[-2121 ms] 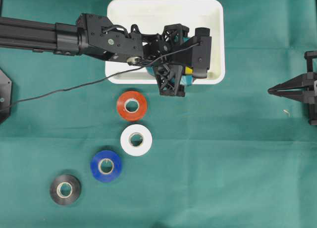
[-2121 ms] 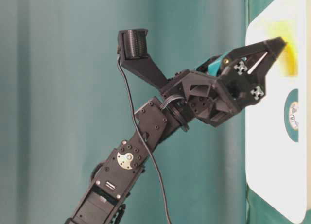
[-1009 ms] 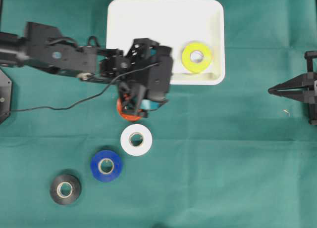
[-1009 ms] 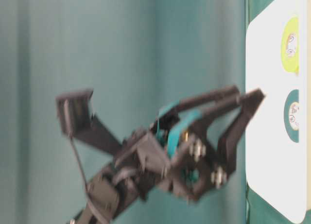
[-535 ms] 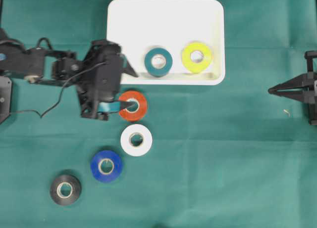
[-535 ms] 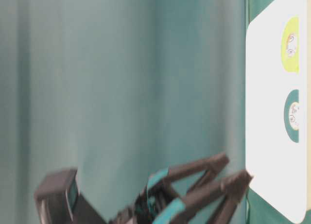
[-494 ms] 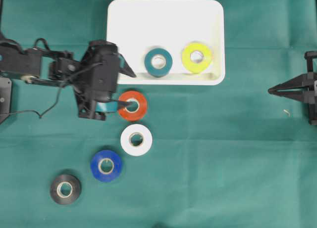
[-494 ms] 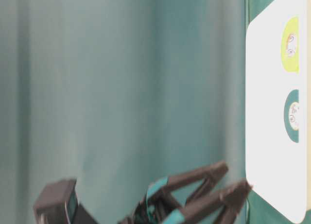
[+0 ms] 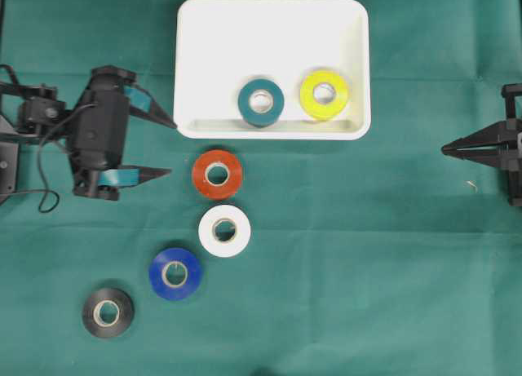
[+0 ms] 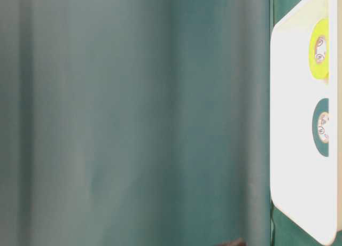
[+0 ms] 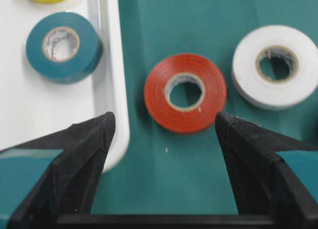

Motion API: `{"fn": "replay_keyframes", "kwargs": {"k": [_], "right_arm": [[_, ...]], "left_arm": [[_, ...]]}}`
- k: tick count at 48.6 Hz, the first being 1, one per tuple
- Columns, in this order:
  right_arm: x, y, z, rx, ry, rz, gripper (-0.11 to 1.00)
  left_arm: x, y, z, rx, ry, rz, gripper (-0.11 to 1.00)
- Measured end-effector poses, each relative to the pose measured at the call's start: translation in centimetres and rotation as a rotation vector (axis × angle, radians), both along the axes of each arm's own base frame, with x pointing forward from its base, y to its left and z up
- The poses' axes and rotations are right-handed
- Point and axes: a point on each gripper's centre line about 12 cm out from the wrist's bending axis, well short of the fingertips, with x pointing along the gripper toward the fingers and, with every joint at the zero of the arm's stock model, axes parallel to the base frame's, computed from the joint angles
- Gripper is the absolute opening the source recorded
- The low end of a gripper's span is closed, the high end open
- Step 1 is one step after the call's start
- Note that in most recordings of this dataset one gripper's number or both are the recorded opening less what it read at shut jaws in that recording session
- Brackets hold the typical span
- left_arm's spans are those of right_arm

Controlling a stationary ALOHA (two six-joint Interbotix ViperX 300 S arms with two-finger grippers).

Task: Put the tape into the white case with the left arm.
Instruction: 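Withdraw the open left gripper to the left side, then move the left gripper to the red tape roll and grasp it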

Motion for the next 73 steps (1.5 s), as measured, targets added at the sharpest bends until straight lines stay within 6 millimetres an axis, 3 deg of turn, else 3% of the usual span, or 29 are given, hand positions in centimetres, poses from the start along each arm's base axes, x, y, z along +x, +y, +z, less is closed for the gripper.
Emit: {"fn": "replay_keyframes", "kwargs": {"k": [15, 29, 56, 73], "right_arm": [[0.0, 0.0, -0.1, -0.001, 0.002, -0.001, -0.09], [0.0, 0.0, 0.0, -0.003, 0.000, 0.000, -0.09], [0.0, 0.0, 0.0, -0.010, 0.000, 0.002, -0.09], [0.0, 0.0, 0.0, -0.011, 0.000, 0.003, -0.09]], "left_arm": [[-3.6, -0.1, -0.7, -0.026, -0.018, 0.016, 0.81], [-4.9, -0.1, -1.2, -0.057, -0.018, 0.039, 0.80], [-4.7, -0.5, -1.7, -0.056, 0.008, 0.022, 0.80], [-1.1, -1.7, -3.2, -0.004, 0.111, -0.059, 0.80]]}}
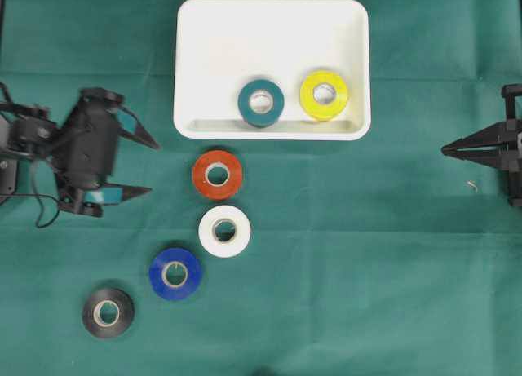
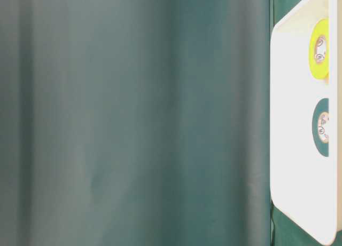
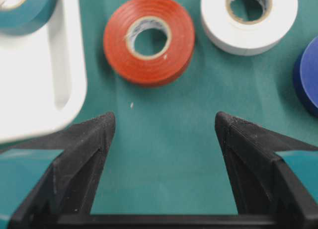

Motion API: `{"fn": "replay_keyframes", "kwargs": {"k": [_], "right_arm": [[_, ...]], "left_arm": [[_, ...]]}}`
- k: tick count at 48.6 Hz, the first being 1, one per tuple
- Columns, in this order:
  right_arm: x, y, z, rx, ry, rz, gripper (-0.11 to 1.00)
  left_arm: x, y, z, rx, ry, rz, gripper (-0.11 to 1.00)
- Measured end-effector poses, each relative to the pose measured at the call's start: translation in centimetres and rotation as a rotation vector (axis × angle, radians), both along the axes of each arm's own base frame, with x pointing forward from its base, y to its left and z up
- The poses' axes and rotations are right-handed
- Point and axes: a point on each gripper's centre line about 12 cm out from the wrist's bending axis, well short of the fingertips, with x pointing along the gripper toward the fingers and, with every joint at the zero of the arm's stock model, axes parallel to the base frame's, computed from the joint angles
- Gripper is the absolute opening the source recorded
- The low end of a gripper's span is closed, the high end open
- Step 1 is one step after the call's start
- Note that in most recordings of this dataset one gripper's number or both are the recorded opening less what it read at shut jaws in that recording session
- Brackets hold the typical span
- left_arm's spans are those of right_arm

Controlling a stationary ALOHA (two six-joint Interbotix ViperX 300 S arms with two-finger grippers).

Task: Put the tape into the white case with the left arm.
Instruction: 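Move the left gripper to the red tape roll and grasp it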

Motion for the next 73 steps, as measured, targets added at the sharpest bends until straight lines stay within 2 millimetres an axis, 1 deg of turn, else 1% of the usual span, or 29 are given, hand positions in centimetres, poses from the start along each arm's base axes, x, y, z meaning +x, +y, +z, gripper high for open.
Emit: {"fn": "replay_keyframes", "kwargs": {"k": [5, 12, 25, 42, 52, 73], "right_arm": [[0.0, 0.0, 0.0, 0.001, 0.000, 0.000, -0.09], [0.0, 0.0, 0.0, 0.001, 0.000, 0.000, -0.09], [0.0, 0.0, 0.0, 0.000, 0.000, 0.000, -0.09], [0.0, 0.0, 0.0, 0.001, 0.000, 0.000, -0.09], [0.0, 0.0, 0.0, 0.001, 0.000, 0.000, -0.09], [0.0, 0.0, 0.0, 0.001, 0.000, 0.001, -0.09]], "left_arm": [[1.3, -0.3, -0.3, 0.034, 0.022, -0.042, 0.80], [2.5, -0.6, -1.0, 0.076, 0.070, -0.090, 0.80], [3.8, -0.7, -3.0, 0.167, 0.208, -0.205, 0.80], [5.7, -0.9, -2.9, 0.216, 0.208, -0.268, 0.80], [6.7, -1.0, -3.7, 0.221, 0.227, -0.277, 0.80], [8.7, -1.2, -6.1, 0.243, 0.282, -0.318, 0.80]]}}
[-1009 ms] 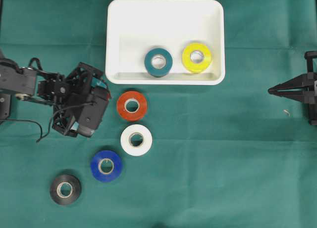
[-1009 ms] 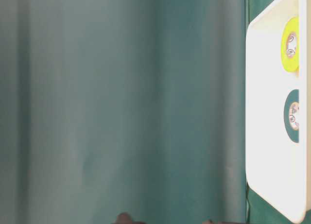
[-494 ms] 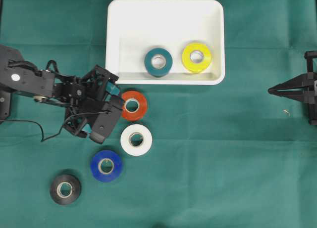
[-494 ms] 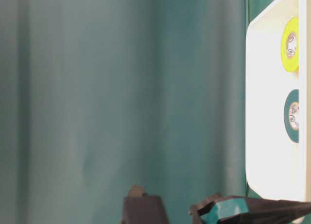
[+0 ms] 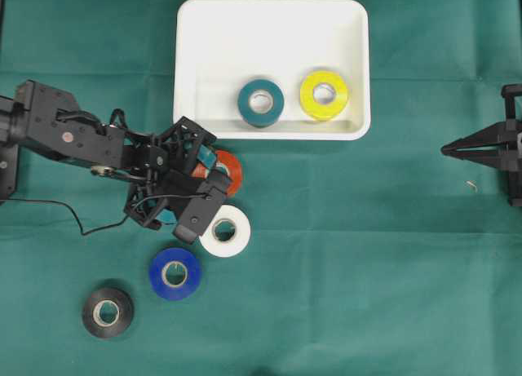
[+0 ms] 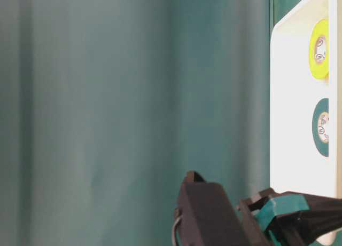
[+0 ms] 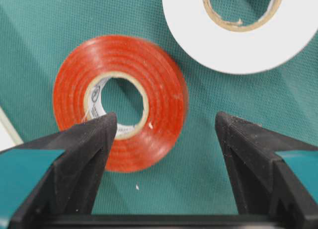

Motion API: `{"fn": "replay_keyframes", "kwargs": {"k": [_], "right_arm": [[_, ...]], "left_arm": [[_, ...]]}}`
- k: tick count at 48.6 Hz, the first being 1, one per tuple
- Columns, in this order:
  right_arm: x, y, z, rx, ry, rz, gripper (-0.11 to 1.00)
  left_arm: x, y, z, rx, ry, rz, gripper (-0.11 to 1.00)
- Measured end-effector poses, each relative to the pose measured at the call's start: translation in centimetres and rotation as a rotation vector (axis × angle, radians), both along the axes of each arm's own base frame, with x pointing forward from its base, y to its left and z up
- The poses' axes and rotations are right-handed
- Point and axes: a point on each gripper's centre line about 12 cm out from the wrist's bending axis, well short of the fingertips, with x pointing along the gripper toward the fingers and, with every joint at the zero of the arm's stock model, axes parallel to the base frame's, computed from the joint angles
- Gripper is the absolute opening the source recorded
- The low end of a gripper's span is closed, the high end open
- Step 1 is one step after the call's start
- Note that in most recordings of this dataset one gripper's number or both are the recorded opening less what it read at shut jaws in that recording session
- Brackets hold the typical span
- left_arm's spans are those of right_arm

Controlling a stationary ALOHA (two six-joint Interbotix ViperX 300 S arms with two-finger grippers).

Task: Put the tape into the white case with the left arm.
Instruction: 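Move the left gripper to the red tape roll and grasp it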

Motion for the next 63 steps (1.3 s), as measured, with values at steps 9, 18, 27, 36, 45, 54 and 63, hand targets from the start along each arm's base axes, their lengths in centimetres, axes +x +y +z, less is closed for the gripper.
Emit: {"fn": "replay_keyframes", "kwargs": {"k": [9, 18, 27, 36, 45, 54, 63], "right_arm": [[0.0, 0.0, 0.0, 0.000, 0.000, -0.002, -0.09], [0.0, 0.0, 0.0, 0.000, 0.000, -0.002, -0.09], [0.0, 0.0, -0.1, 0.000, 0.002, -0.002, -0.09], [0.0, 0.0, 0.0, 0.000, 0.000, -0.002, -0.09], [0.0, 0.0, 0.0, 0.000, 0.000, 0.000, -0.09], [0.0, 0.0, -0.1, 0.000, 0.002, -0.002, -0.09], [0.0, 0.0, 0.0, -0.001, -0.002, -0.001, -0.09]], "left_arm": [[0.7, 0.0, -0.5, 0.002, 0.006, -0.003, 0.80], [0.9, -0.1, -1.2, 0.003, 0.009, -0.002, 0.80], [1.0, -0.1, -1.4, 0.003, 0.011, -0.004, 0.80], [1.0, -0.1, -1.5, 0.003, 0.011, -0.002, 0.80], [1.0, -0.2, -1.5, 0.000, 0.011, -0.001, 0.63], [1.0, -0.3, -1.4, 0.000, 0.009, -0.003, 0.26], [1.1, -0.3, -1.4, -0.001, 0.008, -0.002, 0.26]]}}
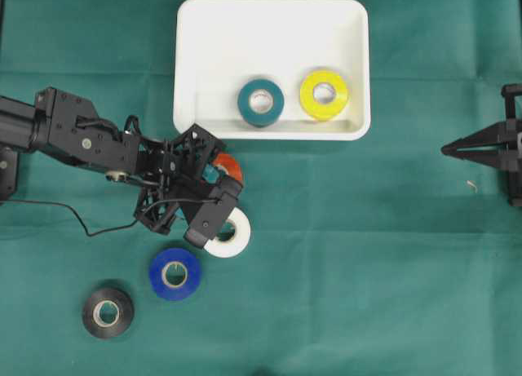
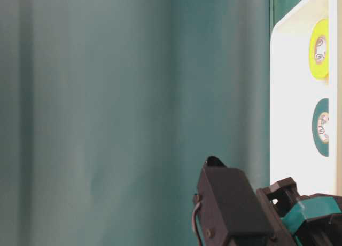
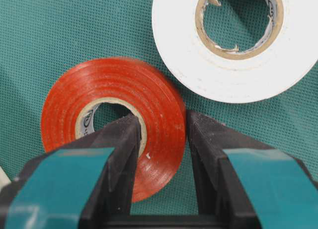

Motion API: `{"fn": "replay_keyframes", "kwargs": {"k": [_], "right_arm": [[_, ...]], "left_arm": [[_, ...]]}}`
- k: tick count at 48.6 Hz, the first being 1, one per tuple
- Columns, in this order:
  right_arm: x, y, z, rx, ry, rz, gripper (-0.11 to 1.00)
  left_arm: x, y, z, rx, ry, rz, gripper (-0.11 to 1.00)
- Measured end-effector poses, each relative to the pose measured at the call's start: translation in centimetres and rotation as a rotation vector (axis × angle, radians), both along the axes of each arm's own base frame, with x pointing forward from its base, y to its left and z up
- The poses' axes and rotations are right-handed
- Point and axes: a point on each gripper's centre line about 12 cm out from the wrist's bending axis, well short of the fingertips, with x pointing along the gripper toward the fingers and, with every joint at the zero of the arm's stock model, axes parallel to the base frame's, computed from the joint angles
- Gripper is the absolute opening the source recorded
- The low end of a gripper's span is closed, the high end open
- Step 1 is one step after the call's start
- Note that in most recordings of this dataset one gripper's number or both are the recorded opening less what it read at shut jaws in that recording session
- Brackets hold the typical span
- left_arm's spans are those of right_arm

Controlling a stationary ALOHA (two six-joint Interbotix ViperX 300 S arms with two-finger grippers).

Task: Put the tape into the white case with the left arm.
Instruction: 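Move the left gripper to the red tape roll and grasp it, then carry the red roll into the tray and release it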

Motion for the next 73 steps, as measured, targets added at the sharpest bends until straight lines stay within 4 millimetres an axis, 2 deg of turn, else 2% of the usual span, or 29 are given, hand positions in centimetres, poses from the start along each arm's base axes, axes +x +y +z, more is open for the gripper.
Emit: {"fn": "replay_keyframes", "kwargs": {"k": [10, 24, 35, 41, 62, 73], "right_arm": [[0.0, 0.0, -0.1, 0.000, 0.002, 0.000, -0.09], [0.0, 0.0, 0.0, 0.001, -0.002, 0.000, -0.09], [0.0, 0.0, 0.0, 0.001, -0.003, 0.000, -0.09], [0.0, 0.0, 0.0, 0.001, -0.002, 0.000, -0.09], [0.0, 0.0, 0.0, 0.001, 0.000, 0.000, -0.09], [0.0, 0.0, 0.0, 0.001, -0.002, 0.000, -0.09]], "left_arm": [[-0.1, -0.3, 0.5, -0.002, -0.008, -0.006, 0.26], [-0.4, -1.4, 4.5, -0.015, -0.099, -0.032, 0.26], [-0.3, -0.9, 6.1, -0.011, -0.128, -0.029, 0.26], [0.3, 1.0, 6.4, -0.007, -0.139, 0.025, 0.26], [3.4, 9.9, 6.4, 0.012, -0.170, 0.246, 0.26], [4.8, 13.7, 6.1, 0.021, -0.179, 0.326, 0.26]]}}
